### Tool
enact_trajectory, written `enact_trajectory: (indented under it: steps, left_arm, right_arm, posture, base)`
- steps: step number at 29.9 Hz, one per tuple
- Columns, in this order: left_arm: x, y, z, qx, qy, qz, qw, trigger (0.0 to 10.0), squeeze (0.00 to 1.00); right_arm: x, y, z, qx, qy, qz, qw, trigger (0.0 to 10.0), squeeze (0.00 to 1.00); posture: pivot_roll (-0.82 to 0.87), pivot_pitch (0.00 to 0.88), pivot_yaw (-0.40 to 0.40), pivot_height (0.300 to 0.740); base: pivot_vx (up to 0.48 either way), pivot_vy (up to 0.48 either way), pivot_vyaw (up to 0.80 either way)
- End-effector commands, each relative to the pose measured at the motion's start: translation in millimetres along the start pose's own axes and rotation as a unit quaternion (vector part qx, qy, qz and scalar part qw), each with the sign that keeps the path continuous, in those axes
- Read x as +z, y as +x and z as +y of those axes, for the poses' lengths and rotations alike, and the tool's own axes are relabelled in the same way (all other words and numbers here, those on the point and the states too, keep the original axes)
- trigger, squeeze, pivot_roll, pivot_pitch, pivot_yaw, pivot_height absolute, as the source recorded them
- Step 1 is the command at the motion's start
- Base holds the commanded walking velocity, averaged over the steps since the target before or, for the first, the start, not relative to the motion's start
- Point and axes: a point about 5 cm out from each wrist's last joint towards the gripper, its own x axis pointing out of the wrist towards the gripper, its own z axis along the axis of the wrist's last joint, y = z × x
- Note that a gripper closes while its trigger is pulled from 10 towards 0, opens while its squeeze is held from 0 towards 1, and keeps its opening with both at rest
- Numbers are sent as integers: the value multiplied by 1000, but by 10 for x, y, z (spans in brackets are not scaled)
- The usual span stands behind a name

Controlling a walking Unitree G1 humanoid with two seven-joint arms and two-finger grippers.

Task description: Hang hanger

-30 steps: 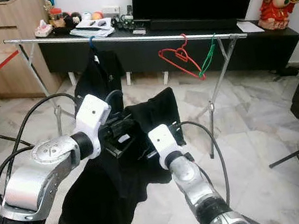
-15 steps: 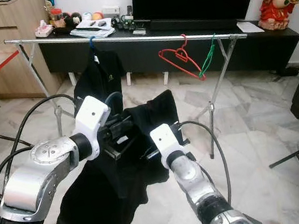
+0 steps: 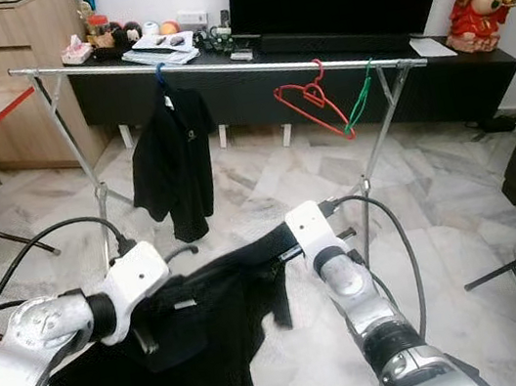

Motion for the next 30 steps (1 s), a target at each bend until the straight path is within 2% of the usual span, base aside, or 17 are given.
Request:
enact_trajectory:
  steps: [1,3,6,7,11,12,14,18,20,21,22,23,25,26,28,29,30]
  left_arm:
    - [-14,-140,76,11,6,-6,1000,10000,0]
    - [-29,-207,111,16,0,-17,1000,10000,0]
    - [-15,-385,191,31,-21,-76,996,10000,0]
    - [-15,-385,191,31,-21,-76,996,10000,0]
    - [-45,-512,89,-17,-24,-89,996,10000,0]
    - [-107,-546,6,-52,-19,-67,996,10000,0]
    - [-141,-561,-18,-60,-22,-61,996,10000,0]
    - [-121,-583,-59,-77,-35,-103,991,10000,0]
    - [-147,-566,-16,-56,-33,-92,994,10000,0]
    - [-162,-500,84,-5,-40,-88,995,10000,0]
    - [-158,-479,117,12,-40,-91,995,10000,0]
    - [-135,-419,256,82,-49,-113,989,10000,0]
    - [-93,-367,363,136,-72,-144,978,10000,0]
    - [-15,-328,408,163,-93,-183,965,10000,0]
    - [107,-264,417,181,-131,-240,945,10000,0]
    - [202,-175,380,179,-168,-285,927,10000,0]
    - [202,-175,380,179,-168,-285,927,10000,0]
  right_arm:
    - [-36,-19,-310,-45,1,13,999,0,0]
    - [-74,-35,-367,-50,-3,22,999,0,0]
    - [-187,-91,-509,-67,-10,43,997,0,0]
    - [-187,-91,-509,-67,-10,43,997,0,0]
    - [-286,-143,-615,-82,-7,64,995,0,0]
    - [-315,-159,-639,-83,-7,69,994,0,0]
    - [-330,-167,-648,-84,-8,71,994,0,0]
    - [-402,-194,-653,-85,-1,87,993,0,0]
    - [-405,-194,-648,-85,4,87,993,0,0]
    - [-403,-192,-627,-80,6,83,993,0,0]
    - [-404,-191,-618,-78,7,82,994,0,0]
    - [-422,-194,-584,-72,9,84,994,0,0]
    - [-449,-200,-544,-66,15,86,994,0,0]
    - [-482,-212,-513,-60,23,90,994,0,0]
    - [-528,-232,-473,-53,35,93,994,0,0]
    - [-588,-259,-437,-46,40,101,993,0,0]
    - [-588,-259,-437,-46,40,101,993,0,0]
  posture:
    - [158,0,-105,740]
    - [160,0,-107,740]
    - [159,0,-108,740]
    - [159,0,-108,740]
    - [155,0,-109,740]
    - [156,0,-109,740]
    - [156,0,-109,740]
    - [157,0,-109,740]
    - [156,0,-111,740]
    - [160,0,-111,740]
    - [160,0,-111,740]
    - [157,0,-111,740]
    - [157,0,-111,740]
    - [159,0,-112,740]
    - [160,0,-113,740]
    - [159,0,-113,740]
    - [159,0,-113,740]
  base:
    - [0,0,0]
    - [0,0,0]
    - [0,0,0]
    - [0,0,0]
    - [0,0,0]
    - [0,0,0]
    - [0,0,0]
    - [0,0,0]
    - [0,0,0]
    - [0,0,0]
    - [0,0,0]
    - [0,0,0]
    - [0,0,0]
    - [0,0,0]
    - [0,0,0]
    - [0,0,0]
    - [0,0,0]
